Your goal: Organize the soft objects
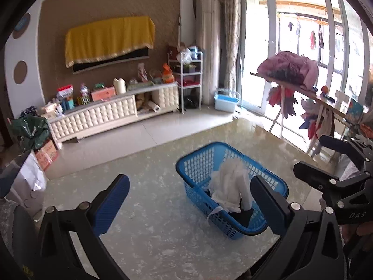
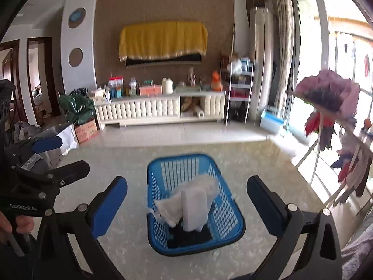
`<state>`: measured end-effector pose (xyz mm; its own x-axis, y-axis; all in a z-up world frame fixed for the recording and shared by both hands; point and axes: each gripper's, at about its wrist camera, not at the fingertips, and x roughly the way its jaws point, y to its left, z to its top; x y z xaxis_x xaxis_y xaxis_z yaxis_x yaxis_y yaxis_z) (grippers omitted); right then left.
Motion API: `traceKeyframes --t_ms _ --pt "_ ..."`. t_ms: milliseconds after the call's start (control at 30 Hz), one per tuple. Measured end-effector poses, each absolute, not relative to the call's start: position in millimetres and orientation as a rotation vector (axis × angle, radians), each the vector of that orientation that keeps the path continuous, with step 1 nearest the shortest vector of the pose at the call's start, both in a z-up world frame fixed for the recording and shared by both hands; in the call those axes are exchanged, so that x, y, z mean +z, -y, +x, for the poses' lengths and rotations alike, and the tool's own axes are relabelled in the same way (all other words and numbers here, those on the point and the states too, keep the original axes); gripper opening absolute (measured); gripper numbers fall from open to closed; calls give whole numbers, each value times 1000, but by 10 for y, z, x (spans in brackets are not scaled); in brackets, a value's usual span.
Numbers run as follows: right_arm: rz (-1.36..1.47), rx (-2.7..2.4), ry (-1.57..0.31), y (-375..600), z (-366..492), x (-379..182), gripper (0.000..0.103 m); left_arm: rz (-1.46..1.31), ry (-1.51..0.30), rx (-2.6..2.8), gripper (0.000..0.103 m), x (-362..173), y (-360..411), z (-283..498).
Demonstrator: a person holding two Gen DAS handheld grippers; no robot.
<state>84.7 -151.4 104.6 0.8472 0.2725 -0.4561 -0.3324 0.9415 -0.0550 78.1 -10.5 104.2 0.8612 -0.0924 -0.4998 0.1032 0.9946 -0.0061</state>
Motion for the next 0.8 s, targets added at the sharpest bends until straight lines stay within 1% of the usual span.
traceKeyframes --t_ms 200,400,800 --pt "-149 324 -409 1429 760 1083 103 25 -461 -61 103 1207 94 522" --pt "-152 325 -402 1403 713 1065 103 40 -428 -44 103 1271 110 374" --pt "-130 321 -402 1440 673 1060 103 22 -419 -47 103 1260 102 287"
